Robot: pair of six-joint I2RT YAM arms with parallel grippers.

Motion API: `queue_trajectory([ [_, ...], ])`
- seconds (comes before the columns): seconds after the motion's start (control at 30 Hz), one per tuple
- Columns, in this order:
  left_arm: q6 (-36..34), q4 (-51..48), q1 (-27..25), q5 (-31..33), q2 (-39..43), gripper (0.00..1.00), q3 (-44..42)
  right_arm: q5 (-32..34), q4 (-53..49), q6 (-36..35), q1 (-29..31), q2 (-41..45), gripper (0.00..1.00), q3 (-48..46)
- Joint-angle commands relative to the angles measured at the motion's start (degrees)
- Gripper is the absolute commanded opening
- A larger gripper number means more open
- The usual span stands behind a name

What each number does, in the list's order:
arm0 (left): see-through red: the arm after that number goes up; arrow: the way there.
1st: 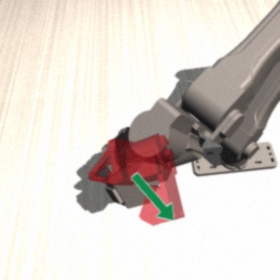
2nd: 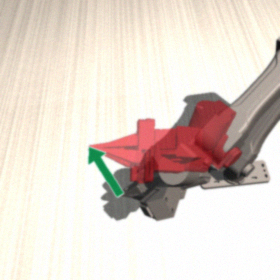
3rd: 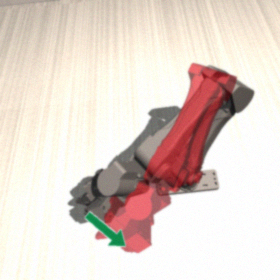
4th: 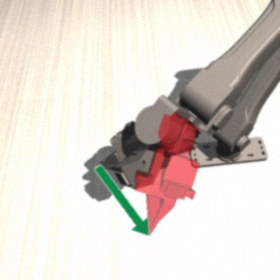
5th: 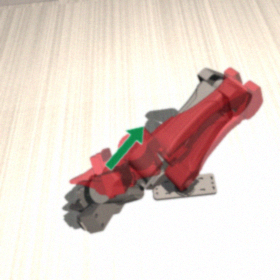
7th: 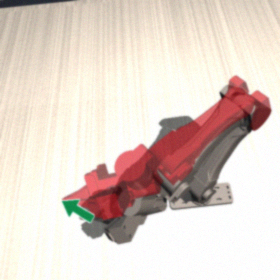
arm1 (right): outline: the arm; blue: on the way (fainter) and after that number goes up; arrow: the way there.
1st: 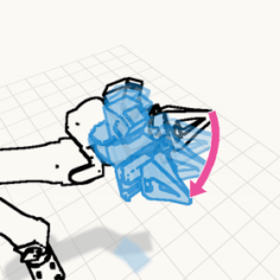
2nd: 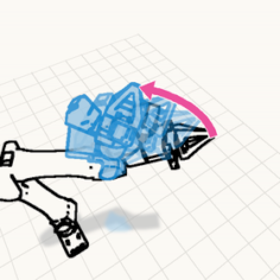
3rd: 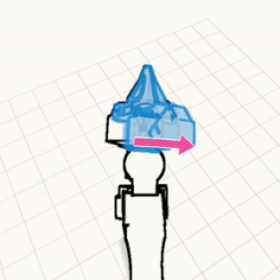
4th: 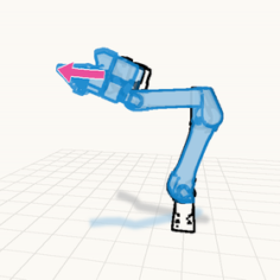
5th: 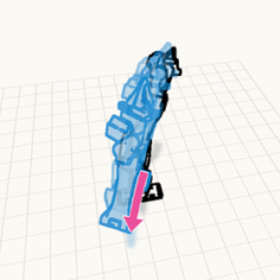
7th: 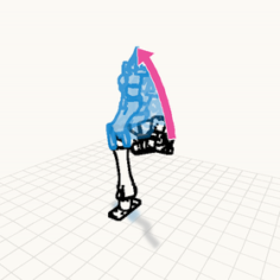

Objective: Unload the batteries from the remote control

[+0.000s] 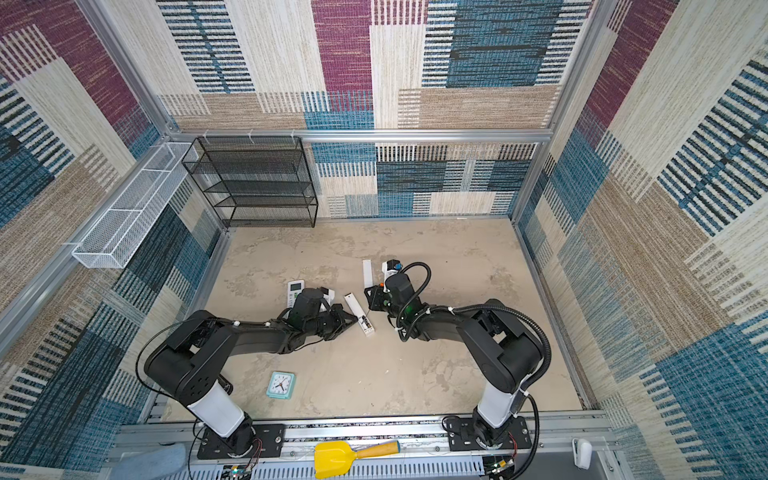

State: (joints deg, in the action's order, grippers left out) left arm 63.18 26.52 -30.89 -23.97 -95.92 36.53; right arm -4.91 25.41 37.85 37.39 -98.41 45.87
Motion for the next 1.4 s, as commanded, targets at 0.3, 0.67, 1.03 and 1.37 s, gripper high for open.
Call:
queue_trajectory([
  [0.3,-19.63,-27.77,14.17,2.00,8.92,0.14,16.59,3.56,-3.90,-7.33,0.06,5.11,0.00,3.63],
  [0.67,-23.05,-35.31,21.66,-1.76,-0.04,0.14,27.04,4.07,-4.78,-10.07,0.06,5.43,0.00,3.96],
  [1.03,-17.49,-30.62,9.39,1.17,3.68,0.21,15.29,8.87,-4.75,-18.97,4.24,3.92,0.00,5.45],
  [1.37,-7.69,-20.08,0.25,1.02,1.94,0.22,8.59,13.71,-3.72,-27.94,6.82,2.52,0.00,5.90],
])
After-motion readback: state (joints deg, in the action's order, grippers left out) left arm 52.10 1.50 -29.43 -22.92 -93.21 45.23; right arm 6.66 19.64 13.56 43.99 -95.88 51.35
